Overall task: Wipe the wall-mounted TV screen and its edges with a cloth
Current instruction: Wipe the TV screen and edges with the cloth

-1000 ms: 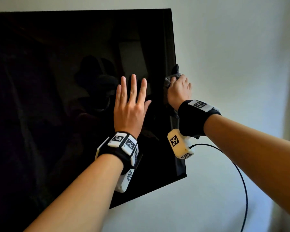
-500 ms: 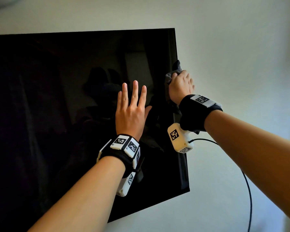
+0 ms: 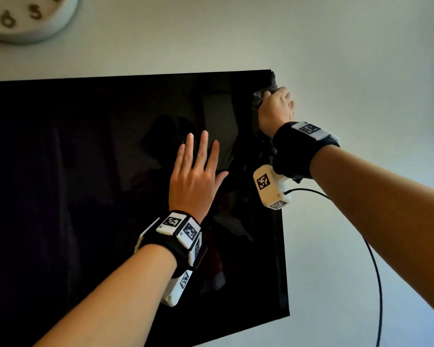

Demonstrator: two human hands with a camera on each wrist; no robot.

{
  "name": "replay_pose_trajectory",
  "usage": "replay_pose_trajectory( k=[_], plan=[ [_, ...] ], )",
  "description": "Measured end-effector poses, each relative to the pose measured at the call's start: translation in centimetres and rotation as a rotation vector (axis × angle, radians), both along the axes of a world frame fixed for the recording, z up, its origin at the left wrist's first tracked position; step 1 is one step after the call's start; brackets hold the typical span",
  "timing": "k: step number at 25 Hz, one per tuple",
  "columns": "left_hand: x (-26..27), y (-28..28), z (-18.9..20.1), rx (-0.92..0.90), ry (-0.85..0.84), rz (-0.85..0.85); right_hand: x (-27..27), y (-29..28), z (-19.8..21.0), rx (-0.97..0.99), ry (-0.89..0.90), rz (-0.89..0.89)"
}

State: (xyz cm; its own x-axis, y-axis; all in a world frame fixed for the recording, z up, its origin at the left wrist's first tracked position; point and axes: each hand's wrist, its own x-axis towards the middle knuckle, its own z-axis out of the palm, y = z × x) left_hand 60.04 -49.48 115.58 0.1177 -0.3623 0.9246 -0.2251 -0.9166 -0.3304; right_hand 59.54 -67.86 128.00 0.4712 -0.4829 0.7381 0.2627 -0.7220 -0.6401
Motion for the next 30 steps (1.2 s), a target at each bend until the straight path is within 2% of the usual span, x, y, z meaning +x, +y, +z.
replay_pose_trajectory(
  k=[5,10,13,18,23,30],
  plan=[
    [0.3,1.1,1.5,0.007,0.021,0.031,-0.2,0.0,4.1,-0.083,-0.105,-0.067],
    [-0.1,1.1,1.7,-0.006,0.060,-0.002,-0.4,0.7,5.0,-0.513,-0.156,-0.122],
    [-0.3,2.4,2.1,0.004,0.058,-0.064,-0.7,2.1,4.8,-0.660,-0.190,-0.096],
    [-1.0,6.6,3.0,-0.037,0.046,-0.045,-2.0,5.6,5.8,-0.821,-0.019,-0.074],
    [-1.8,13.1,3.5,-0.145,0.056,0.022,-2.9,10.4,6.4,-0.853,0.109,-0.065],
    [-2.9,22.3,3.7,-0.208,0.042,0.199,-3.2,18.5,5.9,-0.875,0.072,-0.049]
  ],
)
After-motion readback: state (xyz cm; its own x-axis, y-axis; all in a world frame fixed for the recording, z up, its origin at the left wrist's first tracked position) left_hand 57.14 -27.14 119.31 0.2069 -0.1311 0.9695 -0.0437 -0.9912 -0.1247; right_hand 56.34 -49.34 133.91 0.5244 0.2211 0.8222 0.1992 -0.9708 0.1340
